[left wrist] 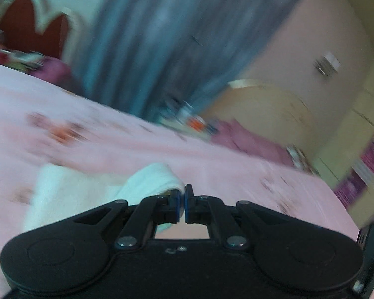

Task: Fold small clothes

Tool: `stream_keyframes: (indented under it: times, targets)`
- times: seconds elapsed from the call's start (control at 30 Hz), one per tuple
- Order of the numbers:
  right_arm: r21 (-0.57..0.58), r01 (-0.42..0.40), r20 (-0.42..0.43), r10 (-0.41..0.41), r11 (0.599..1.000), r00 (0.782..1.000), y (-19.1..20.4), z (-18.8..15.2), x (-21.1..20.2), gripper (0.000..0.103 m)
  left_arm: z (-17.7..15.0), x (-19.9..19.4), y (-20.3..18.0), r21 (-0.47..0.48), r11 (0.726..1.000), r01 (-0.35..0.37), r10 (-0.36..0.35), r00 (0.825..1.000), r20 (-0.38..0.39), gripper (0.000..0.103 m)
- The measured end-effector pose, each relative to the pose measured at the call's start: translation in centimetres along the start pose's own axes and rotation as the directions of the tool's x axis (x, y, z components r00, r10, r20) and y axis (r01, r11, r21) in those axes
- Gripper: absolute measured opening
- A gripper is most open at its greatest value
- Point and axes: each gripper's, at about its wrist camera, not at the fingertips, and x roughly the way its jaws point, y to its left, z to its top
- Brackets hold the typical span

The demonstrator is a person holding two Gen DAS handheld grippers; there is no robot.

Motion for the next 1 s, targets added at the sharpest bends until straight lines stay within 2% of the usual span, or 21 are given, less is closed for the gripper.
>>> stream_keyframes:
  times: [0.1,0.17,0.2,0.27,0.33,0.37,0.4,0.5,0.53,0.57,0.67,0.77,0.9,0.97,1.0]
  targets:
    - [0.026,0.039,-0.005,-0.039,0.999,0.999,-2.8,-0.3,-1.8,0.051,-2.6,3.8,-3.1,0.059,0.998,0.039,-0.033,0.994,-0.100,0.004]
    - [0.046,0.050,-0.015,-0.049,0.998,0.999,-4.0,-0.7,-2.5,0.051,-4.1,5.8,-4.1,0.102,0.994,0.045,-0.026,0.983,-0.180,0.015]
    - [0.054,0.050,-0.020,-0.049,0.997,0.999,-4.4,-0.9,-2.8,0.051,-4.7,6.5,-4.2,0.114,0.993,0.033,-0.007,0.975,-0.222,0.028]
    - [0.067,0.032,-0.034,-0.030,0.997,0.999,-4.8,-1.3,-3.1,0.051,-5.3,6.7,-4.1,0.113,0.993,0.029,0.001,0.967,-0.255,0.043]
    - [0.078,0.002,-0.046,0.002,0.997,0.999,-4.7,-1.6,-3.0,0.051,-5.3,5.4,-3.8,0.123,0.992,0.000,0.028,0.974,-0.227,0.077]
    - [0.078,-0.011,-0.052,0.015,0.997,0.999,-4.5,-1.7,-2.8,0.051,-5.2,4.5,-3.6,0.134,0.991,-0.017,0.044,0.980,-0.196,0.082]
    - [0.071,-0.026,-0.055,0.030,0.997,0.998,-4.0,-1.8,-2.6,0.051,-5.0,3.6,-3.6,0.152,0.988,-0.041,0.066,0.984,-0.167,0.084]
    - [0.026,-0.068,-0.066,0.070,0.997,0.995,-1.9,-1.9,-1.9,0.056,-4.9,1.7,-2.2,0.181,0.979,-0.093,0.120,0.982,-0.145,0.084]
    - [0.007,-0.075,-0.067,0.076,0.997,0.995,-1.5,-2.2,-1.5,0.066,-4.9,1.1,-2.0,0.185,0.975,-0.123,0.149,0.980,-0.134,0.085]
    - [-0.020,-0.085,-0.066,0.084,0.996,0.994,-0.7,-2.3,-1.3,0.071,-5.0,0.7,-1.4,0.187,0.971,-0.151,0.176,0.976,-0.127,0.085]
    - [-0.126,-0.059,-0.065,0.051,0.990,0.997,1.7,-2.9,-0.1,0.071,-5.9,-0.6,1.0,0.188,0.951,-0.247,0.273,0.953,-0.129,0.085]
    - [-0.229,-0.038,-0.095,0.016,0.973,0.995,3.5,-3.6,1.4,0.071,-6.6,-1.2,2.9,0.164,0.941,-0.297,0.322,0.935,-0.151,0.085]
    - [-0.298,-0.044,-0.105,0.013,0.954,0.994,4.5,-4.9,1.5,0.071,-7.0,-0.9,4.3,0.173,0.926,-0.335,0.363,0.918,-0.162,0.082]
    - [-0.323,-0.034,-0.106,-0.001,0.946,0.994,4.7,-5.5,1.9,0.070,-7.0,-0.3,4.5,0.175,0.922,-0.346,0.372,0.915,-0.153,0.081]
    - [-0.325,-0.031,-0.103,-0.003,0.945,0.995,4.6,-5.5,2.0,0.066,-6.9,-0.2,4.6,0.174,0.921,-0.349,0.374,0.916,-0.143,0.081]
